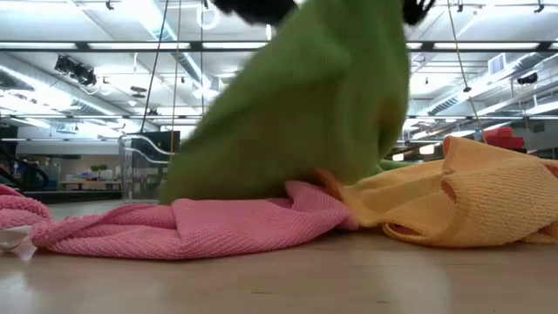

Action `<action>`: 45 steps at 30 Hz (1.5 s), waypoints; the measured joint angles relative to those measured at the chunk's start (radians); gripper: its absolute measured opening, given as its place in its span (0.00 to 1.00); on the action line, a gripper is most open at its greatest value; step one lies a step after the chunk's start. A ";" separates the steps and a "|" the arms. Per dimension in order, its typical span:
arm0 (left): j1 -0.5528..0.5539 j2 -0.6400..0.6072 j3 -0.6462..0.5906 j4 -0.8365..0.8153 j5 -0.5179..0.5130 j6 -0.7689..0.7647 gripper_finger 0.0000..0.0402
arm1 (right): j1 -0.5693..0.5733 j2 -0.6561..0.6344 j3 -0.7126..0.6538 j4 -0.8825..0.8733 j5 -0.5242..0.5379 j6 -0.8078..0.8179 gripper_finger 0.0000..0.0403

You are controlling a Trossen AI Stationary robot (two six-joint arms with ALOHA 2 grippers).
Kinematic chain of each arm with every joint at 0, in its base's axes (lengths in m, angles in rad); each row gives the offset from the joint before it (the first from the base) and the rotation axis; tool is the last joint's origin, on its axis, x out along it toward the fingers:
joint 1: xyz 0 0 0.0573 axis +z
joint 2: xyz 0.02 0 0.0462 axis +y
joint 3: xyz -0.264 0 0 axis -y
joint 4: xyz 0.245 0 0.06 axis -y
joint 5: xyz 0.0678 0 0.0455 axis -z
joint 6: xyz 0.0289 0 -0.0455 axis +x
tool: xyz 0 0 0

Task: Fold microfiber towels
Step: Fold the left green microfiber towel

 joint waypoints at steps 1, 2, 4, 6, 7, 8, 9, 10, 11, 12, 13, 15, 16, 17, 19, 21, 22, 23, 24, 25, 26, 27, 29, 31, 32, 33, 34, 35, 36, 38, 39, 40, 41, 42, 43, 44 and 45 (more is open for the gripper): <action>-0.012 -0.007 0.017 -0.016 0.000 0.000 0.02 | 0.007 -0.005 0.000 0.027 0.000 -0.012 0.09; -0.021 -0.014 0.043 -0.031 0.000 0.004 0.02 | 0.011 -0.009 0.001 0.046 0.000 -0.020 0.09; -0.040 -0.030 0.098 -0.090 0.001 0.016 0.04 | 0.014 -0.011 0.001 0.082 0.000 -0.025 0.09; -0.052 -0.036 0.164 -0.187 -0.001 0.009 0.06 | 0.013 -0.011 0.001 0.112 0.000 -0.029 0.09; -0.053 -0.036 0.196 -0.238 -0.001 -0.005 0.06 | 0.011 -0.011 0.001 0.132 -0.006 -0.033 0.09; -0.055 -0.035 0.231 -0.298 0.000 -0.012 0.05 | 0.006 -0.011 0.001 0.162 -0.025 -0.038 0.09; -0.058 -0.035 0.265 -0.360 0.000 -0.024 0.05 | 0.002 -0.011 0.001 0.196 -0.055 -0.048 0.09; -0.062 -0.035 0.298 -0.402 -0.001 -0.033 0.04 | -0.001 -0.011 0.003 0.221 -0.083 -0.063 0.09; -0.064 -0.035 0.326 -0.431 -0.002 -0.034 0.03 | -0.001 -0.011 0.013 0.235 -0.103 -0.080 0.09; -0.067 -0.035 0.352 -0.464 -0.002 -0.033 0.02 | -0.001 -0.010 0.029 0.248 -0.118 -0.100 0.09; -0.069 -0.035 0.376 -0.494 -0.002 -0.033 0.02 | 0.000 -0.010 0.046 0.252 -0.123 -0.117 0.09; -0.075 -0.035 0.427 -0.545 0.000 -0.035 0.02 | 0.006 -0.011 0.077 0.252 -0.127 -0.153 0.09; -0.078 -0.035 0.449 -0.570 0.000 -0.038 0.03 | 0.010 -0.011 0.089 0.246 -0.127 -0.170 0.09; -0.079 -0.037 0.463 -0.577 0.000 -0.040 0.04 | 0.014 -0.011 0.098 0.227 -0.127 -0.188 0.09; -0.073 -0.038 0.465 -0.583 0.001 -0.040 0.06 | 0.017 -0.011 0.103 0.202 -0.126 -0.199 0.09; -0.060 -0.029 0.463 -0.601 0.004 -0.053 0.07 | 0.018 -0.011 0.095 0.152 -0.107 -0.171 0.09; -0.051 -0.022 0.462 -0.607 0.010 -0.060 0.07 | 0.018 -0.011 0.089 0.121 -0.092 -0.148 0.09; -0.041 -0.011 0.462 -0.607 0.018 -0.064 0.06 | 0.017 -0.011 0.078 0.094 -0.082 -0.122 0.09; -0.033 -0.002 0.462 -0.602 0.024 -0.066 0.05 | 0.016 -0.011 0.065 0.071 -0.069 -0.095 0.09; -0.026 0.007 0.455 -0.593 0.029 -0.066 0.04 | 0.016 -0.011 0.053 0.052 -0.057 -0.067 0.09; -0.017 0.019 0.445 -0.580 0.038 -0.062 0.03 | 0.015 -0.010 0.044 0.028 -0.046 -0.041 0.09; -0.007 0.032 0.435 -0.562 0.043 -0.055 0.02 | 0.017 -0.010 0.039 -0.009 -0.036 -0.011 0.09; 0.010 0.062 0.422 -0.547 0.045 -0.036 0.02 | 0.022 -0.010 0.037 -0.114 -0.035 0.057 0.09; 0.030 0.090 0.417 -0.530 0.047 -0.023 0.03 | 0.022 -0.010 0.037 -0.245 -0.034 0.134 0.09; 0.040 0.102 0.417 -0.514 0.047 -0.011 0.04 | 0.022 -0.010 0.036 -0.311 -0.034 0.168 0.09; 0.051 0.114 0.417 -0.505 0.044 -0.008 0.05 | 0.022 -0.010 0.036 -0.371 -0.033 0.197 0.09; 0.061 0.125 0.417 -0.488 0.043 -0.006 0.06 | 0.022 -0.010 0.036 -0.427 -0.028 0.219 0.09; 0.071 0.138 0.417 -0.470 0.043 -0.006 0.06 | 0.022 -0.010 0.036 -0.484 -0.017 0.244 0.09; 0.080 0.151 0.417 -0.458 0.043 -0.006 0.06 | 0.022 -0.009 0.031 -0.534 0.006 0.268 0.09; 0.097 0.177 0.417 -0.456 0.043 -0.002 0.05 | 0.021 -0.006 0.005 -0.560 0.048 0.293 0.10; 0.105 0.193 0.417 -0.450 0.043 -0.001 0.04 | 0.021 -0.005 -0.012 -0.566 0.054 0.294 0.10; 0.112 0.204 0.417 -0.453 0.044 0.001 0.03 | 0.021 -0.005 -0.030 -0.568 0.053 0.297 0.11; 0.119 0.217 0.417 -0.463 0.044 0.002 0.02 | 0.020 -0.005 -0.047 -0.569 0.045 0.305 0.13; 0.125 0.230 0.417 -0.458 0.044 0.002 0.02 | 0.016 -0.005 -0.065 -0.569 0.037 0.316 0.16; 0.129 0.238 0.417 -0.455 0.044 0.003 0.02 | 0.013 -0.005 -0.078 -0.577 0.027 0.331 0.19; 0.133 0.246 0.417 -0.460 0.044 0.002 0.02 | 0.012 -0.004 -0.086 -0.596 0.022 0.345 0.22; 0.136 0.253 0.417 -0.452 0.043 0.002 0.03 | 0.012 -0.004 -0.089 -0.613 0.022 0.355 0.25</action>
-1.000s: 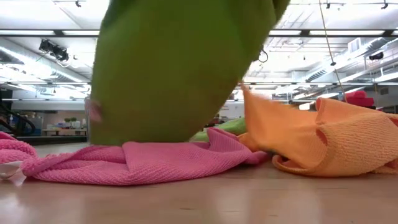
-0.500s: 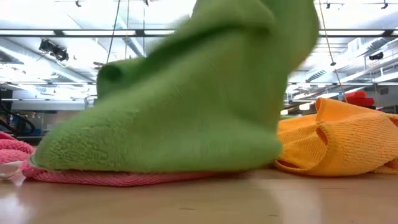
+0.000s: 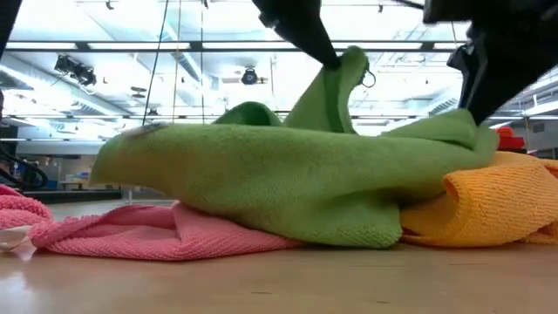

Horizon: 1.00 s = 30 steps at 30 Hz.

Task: Fold microfiber towels
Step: Fold the left green microfiber towel

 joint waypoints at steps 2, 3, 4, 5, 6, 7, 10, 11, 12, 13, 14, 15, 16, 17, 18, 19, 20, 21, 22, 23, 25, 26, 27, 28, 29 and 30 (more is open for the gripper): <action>0.001 0.010 0.000 0.007 0.000 -0.002 0.05 | -0.001 0.000 0.001 0.003 0.003 0.004 0.32; 0.001 0.012 0.000 0.008 0.000 -0.006 0.06 | 0.000 0.000 0.006 0.002 0.010 0.000 0.35; 0.001 0.013 0.000 0.008 0.000 -0.007 0.06 | 0.003 0.000 0.015 0.006 0.022 -0.007 0.38; 0.001 0.013 0.000 0.010 0.000 -0.008 0.07 | 0.007 -0.001 0.023 0.010 0.038 -0.019 0.41; 0.001 0.013 0.000 0.014 0.000 -0.012 0.07 | 0.013 -0.004 0.029 0.013 0.063 -0.030 0.43; 0.000 0.013 0.000 0.015 0.001 -0.019 0.07 | 0.019 -0.004 0.036 0.017 0.090 -0.046 0.44; 0.000 0.013 0.000 0.014 0.001 -0.039 0.04 | 0.037 -0.007 0.046 0.047 0.191 -0.080 0.47; 0.000 0.013 0.000 0.015 0.000 -0.041 0.03 | 0.042 -0.007 0.046 0.069 0.229 -0.098 0.47; 0.000 0.013 0.000 0.015 0.000 -0.042 0.02 | 0.047 -0.007 0.046 0.095 0.271 -0.117 0.47; 0.000 0.013 0.000 0.014 0.000 -0.041 0.02 | 0.051 -0.007 0.043 0.131 0.314 -0.138 0.47; 0.000 0.013 0.000 0.016 0.000 -0.042 0.02 | 0.053 -0.007 0.038 0.173 0.348 -0.160 0.47; 0.001 0.013 0.000 0.021 0.000 -0.046 0.02 | 0.053 -0.007 0.030 0.214 0.369 -0.185 0.47; 0.001 0.013 0.000 0.029 0.001 -0.053 0.03 | 0.053 -0.007 0.022 0.254 0.382 -0.216 0.47; 0.003 0.013 0.000 0.038 0.001 -0.056 0.04 | 0.053 -0.007 0.014 0.290 0.392 -0.245 0.47; 0.004 0.013 0.000 0.046 0.001 -0.056 0.05 | 0.052 -0.007 0.008 0.322 0.400 -0.266 0.47; 0.004 0.013 0.000 0.053 0.000 -0.056 0.06 | 0.051 -0.007 0.001 0.356 0.404 -0.282 0.47; 0.004 0.013 0.000 0.058 0.000 -0.056 0.07 | 0.047 -0.007 -0.004 0.380 0.404 -0.293 0.47; 0.005 0.013 0.000 0.060 0.000 -0.056 0.07 | 0.043 -0.007 -0.006 0.389 0.404 -0.296 0.47; 0.006 0.013 0.000 0.060 0.000 -0.058 0.07 | 0.041 -0.007 -0.007 0.394 0.404 -0.295 0.47; 0.006 0.013 0.000 0.060 0.000 -0.060 0.07 | 0.040 -0.007 -0.007 0.400 0.404 -0.289 0.47; 0.007 0.013 0.000 0.060 0.000 -0.061 0.05 | 0.040 -0.007 -0.007 0.408 0.405 -0.284 0.47; 0.007 0.012 0.000 0.060 0.000 -0.061 0.04 | 0.040 -0.007 -0.007 0.418 0.405 -0.283 0.47; 0.007 0.012 0.000 0.060 0.000 -0.061 0.03 | 0.040 -0.007 -0.007 0.425 0.409 -0.280 0.48; 0.007 0.011 0.000 0.060 0.000 -0.061 0.02 | 0.040 -0.007 -0.007 0.425 0.419 -0.273 0.48; 0.007 0.011 0.000 0.061 0.000 -0.061 0.02 | 0.040 -0.007 -0.007 0.423 0.431 -0.265 0.48; 0.007 0.011 0.000 0.064 0.000 -0.062 0.02 | 0.039 -0.007 -0.007 0.424 0.444 -0.262 0.48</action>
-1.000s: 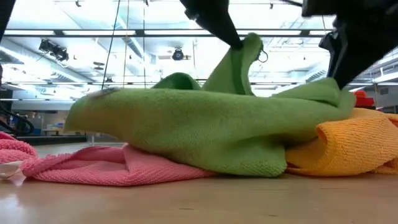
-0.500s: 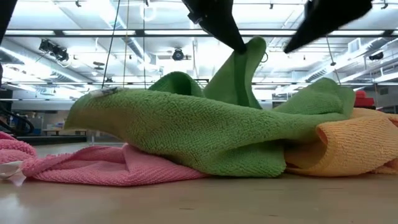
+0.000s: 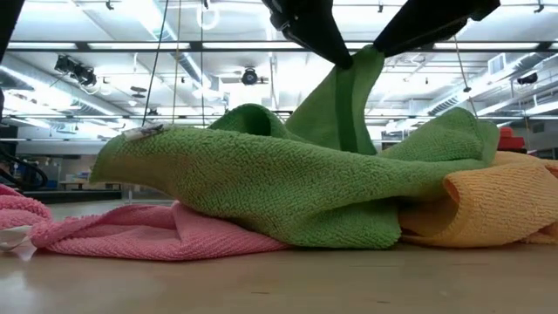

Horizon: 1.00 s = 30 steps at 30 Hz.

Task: Fold microfiber towels
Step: Fold the left green microfiber towel

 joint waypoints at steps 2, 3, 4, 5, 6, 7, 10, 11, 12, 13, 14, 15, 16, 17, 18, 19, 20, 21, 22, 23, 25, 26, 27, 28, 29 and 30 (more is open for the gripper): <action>0.000 0.000 0.000 0.009 0.000 -0.001 0.03 | -0.009 0.001 0.000 0.000 0.017 -0.001 0.48; 0.001 0.000 0.000 0.014 0.000 -0.001 0.05 | -0.014 0.002 0.000 0.000 0.018 -0.004 0.48; 0.002 0.000 0.000 0.019 0.000 -0.001 0.06 | -0.021 0.003 0.000 0.000 0.018 -0.005 0.48; 0.003 0.000 0.000 0.024 0.000 -0.002 0.06 | -0.028 0.003 0.000 0.000 0.018 -0.005 0.48; 0.004 0.000 0.000 0.029 0.000 -0.002 0.07 | -0.036 0.003 0.000 0.000 0.017 -0.004 0.48; 0.004 0.000 0.000 0.035 0.000 -0.001 0.07 | -0.044 0.003 0.000 0.000 0.015 -0.001 0.47; 0.005 0.000 0.000 0.036 -0.001 0.000 0.05 | -0.061 0.003 0.000 -0.004 0.009 0.005 0.45; 0.004 0.000 0.000 0.032 -0.001 0.000 0.04 | -0.065 0.003 0.000 -0.004 0.008 0.008 0.43; 0.004 0.000 0.000 0.026 -0.001 0.000 0.03 | -0.068 0.003 0.000 -0.004 0.001 0.008 0.41; 0.004 0.000 0.000 0.020 0.000 -0.001 0.02 | -0.072 0.003 0.000 -0.004 -0.007 0.008 0.39; 0.004 0.000 0.000 0.015 0.000 -0.001 0.02 | -0.072 0.003 0.000 -0.006 -0.014 0.009 0.36; 0.004 0.000 0.000 0.012 0.000 -0.001 0.02 | -0.072 0.003 0.000 -0.009 -0.018 0.009 0.33; 0.004 0.000 0.000 0.009 0.000 -0.001 0.02 | -0.072 0.003 0.000 -0.013 -0.020 0.009 0.30; 0.004 0.000 0.000 0.005 0.000 0.000 0.03 | -0.072 0.003 0.000 -0.022 -0.020 0.009 0.26; 0.004 0.000 0.000 -0.001 0.000 0.000 0.05 | -0.072 0.003 0.000 -0.033 -0.020 0.010 0.23; 0.004 0.000 0.000 -0.005 0.000 0.001 0.06 | -0.072 0.003 0.000 -0.045 -0.020 0.010 0.19; 0.004 0.000 0.000 -0.006 0.000 0.001 0.07 | -0.072 0.003 0.000 -0.055 -0.020 0.006 0.16; 0.004 0.000 0.000 -0.007 0.000 0.003 0.08 | -0.072 0.003 0.000 -0.062 -0.020 -0.003 0.12; 0.005 0.000 0.000 -0.009 0.000 0.009 0.08 | -0.072 0.003 0.000 -0.063 -0.020 -0.014 0.10; 0.005 0.000 0.000 -0.009 0.000 0.020 0.08 | -0.072 0.003 0.000 -0.062 -0.020 -0.020 0.09; 0.004 0.000 0.000 -0.011 0.000 0.032 0.07 | -0.072 0.003 0.000 -0.062 -0.020 -0.022 0.07; 0.003 0.000 0.000 -0.011 0.000 0.034 0.07 | -0.072 0.003 0.000 -0.062 -0.020 -0.024 0.07; 0.000 0.000 0.000 -0.011 0.000 0.035 0.06 | -0.072 0.003 0.000 -0.062 -0.020 -0.027 0.06; -0.005 0.000 0.000 -0.011 0.000 0.036 0.05 | -0.072 0.003 0.000 -0.062 -0.020 -0.027 0.06; -0.011 -0.002 0.000 -0.012 -0.001 0.046 0.05 | -0.072 0.003 0.000 -0.062 -0.020 -0.025 0.06; -0.022 -0.007 0.000 -0.018 -0.002 0.060 0.05 | -0.072 0.003 0.000 -0.062 -0.020 -0.023 0.06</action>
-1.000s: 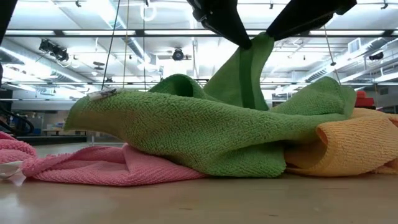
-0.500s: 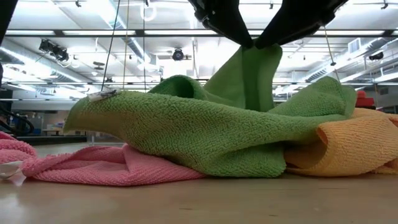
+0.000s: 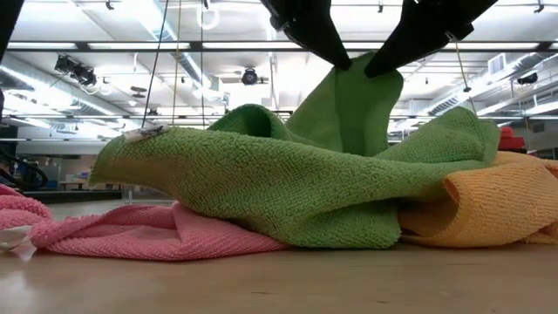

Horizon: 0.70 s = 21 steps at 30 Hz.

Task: Fold microfiber towels
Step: Fold the left green microfiber towel

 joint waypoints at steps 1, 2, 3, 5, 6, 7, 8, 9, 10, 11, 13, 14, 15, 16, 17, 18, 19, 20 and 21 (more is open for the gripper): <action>-0.013 -0.005 0.000 -0.002 -0.003 0.018 0.05 | 0.000 0.000 0.000 0.000 0.000 0.002 0.06; -0.028 -0.012 0.000 0.000 -0.004 0.033 0.06 | 0.000 0.000 0.000 0.000 0.000 0.005 0.06; -0.046 -0.021 0.000 -0.009 -0.003 0.048 0.07 | 0.000 0.000 0.000 0.000 0.000 0.005 0.06; -0.075 -0.030 0.002 -0.029 -0.005 0.060 0.10 | 0.000 0.000 0.000 -0.007 0.000 0.006 0.06; -0.088 -0.033 0.003 -0.045 -0.006 0.065 0.11 | 0.000 0.000 0.000 -0.012 0.000 0.008 0.06; -0.102 -0.034 0.003 -0.087 -0.006 0.068 0.13 | 0.000 0.000 0.000 -0.017 0.000 0.008 0.06; -0.114 -0.034 0.002 -0.123 -0.008 0.068 0.14 | 0.000 0.000 0.000 -0.020 0.000 0.008 0.06; -0.123 -0.034 0.002 -0.148 -0.009 0.069 0.15 | 0.000 0.000 0.000 -0.025 0.000 0.011 0.06; -0.131 -0.034 0.002 -0.175 -0.011 0.072 0.16 | -0.002 0.000 -0.001 -0.029 0.000 0.011 0.06; -0.139 -0.034 0.002 -0.200 -0.012 0.073 0.18 | -0.006 0.000 -0.001 -0.029 0.000 0.011 0.06; -0.158 -0.029 0.002 -0.222 -0.011 0.072 0.19 | -0.011 0.000 -0.001 -0.032 0.000 0.014 0.06; -0.167 -0.025 0.002 -0.220 -0.006 0.072 0.20 | -0.015 0.000 -0.001 -0.035 0.000 0.015 0.06; -0.177 -0.024 0.001 -0.220 -0.004 0.072 0.21 | -0.020 0.000 -0.001 -0.034 0.000 0.015 0.06; -0.183 -0.019 0.000 -0.214 -0.002 0.067 0.21 | -0.025 0.000 -0.001 -0.035 -0.001 0.018 0.06; -0.189 -0.012 0.002 -0.195 -0.002 0.060 0.22 | -0.031 0.000 -0.001 -0.036 -0.005 0.019 0.06; -0.194 -0.005 0.002 -0.189 0.000 0.051 0.23 | -0.035 0.000 -0.001 -0.035 -0.011 0.018 0.06; -0.199 0.005 0.002 -0.199 0.003 0.048 0.24 | -0.040 0.000 -0.001 -0.035 -0.015 0.019 0.06; -0.202 0.016 0.002 -0.198 0.003 0.046 0.24 | -0.046 0.000 -0.001 -0.036 -0.020 0.022 0.06; -0.205 0.029 0.002 -0.194 0.003 0.046 0.26 | -0.049 0.000 -0.001 -0.039 -0.027 0.027 0.06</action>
